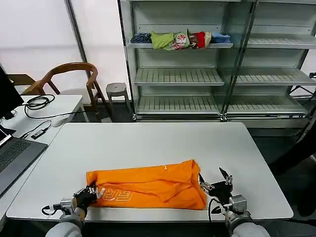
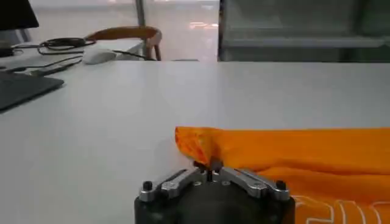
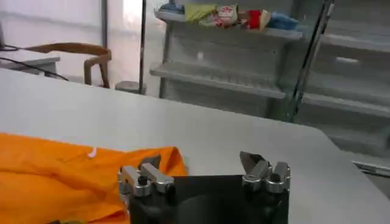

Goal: Fold and organize the clothes.

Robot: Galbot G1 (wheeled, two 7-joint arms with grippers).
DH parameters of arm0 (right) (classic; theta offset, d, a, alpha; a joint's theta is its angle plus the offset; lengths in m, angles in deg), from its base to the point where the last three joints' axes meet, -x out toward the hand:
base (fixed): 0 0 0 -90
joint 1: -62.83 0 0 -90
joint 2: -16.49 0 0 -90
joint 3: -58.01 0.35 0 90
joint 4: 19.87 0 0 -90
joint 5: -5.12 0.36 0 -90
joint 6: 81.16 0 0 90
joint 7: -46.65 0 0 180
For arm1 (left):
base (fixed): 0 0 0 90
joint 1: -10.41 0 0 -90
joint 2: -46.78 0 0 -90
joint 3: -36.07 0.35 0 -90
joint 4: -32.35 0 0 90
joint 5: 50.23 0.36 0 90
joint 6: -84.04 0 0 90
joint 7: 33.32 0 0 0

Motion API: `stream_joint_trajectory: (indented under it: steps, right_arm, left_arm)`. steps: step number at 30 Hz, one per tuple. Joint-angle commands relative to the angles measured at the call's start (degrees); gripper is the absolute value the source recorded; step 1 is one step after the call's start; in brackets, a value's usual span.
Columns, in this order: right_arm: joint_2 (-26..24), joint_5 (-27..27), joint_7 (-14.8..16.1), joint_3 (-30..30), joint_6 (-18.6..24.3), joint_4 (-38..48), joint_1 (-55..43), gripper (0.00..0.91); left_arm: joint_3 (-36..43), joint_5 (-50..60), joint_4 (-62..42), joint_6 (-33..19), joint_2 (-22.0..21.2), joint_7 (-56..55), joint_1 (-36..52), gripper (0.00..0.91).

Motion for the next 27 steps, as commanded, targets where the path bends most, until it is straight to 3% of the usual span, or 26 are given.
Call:
stream_joint_trajectory:
  steps: [1,8,14,27]
  right_arm:
    - [-0.09,-0.03,-0.03,0.0,0.0,-0.19,-0.41,0.907]
    - [0.09,-0.2,-0.06,-1.04,0.0,0.25,-2.22,0.907]
    - [0.31,-0.52,0.03,-1.8,0.05,0.79,-2.85,0.907]
    - [0.5,-1.5,-0.2,0.85,-0.54,0.67,-3.16,0.907]
  left_arm:
    - [-6.91,0.33,-4.08,-0.13,4.74,0.53,3.6,0.01]
    - [-14.44,-2.63,-5.17,3.04,11.13,1.59,2.94,0.01]
    - [-17.78,-2.47,-2.6,6.11,13.62,1.68,0.85,0.01]
    - [-9.0,-3.12,13.6,8.64,7.52,1.64,1.13,0.01]
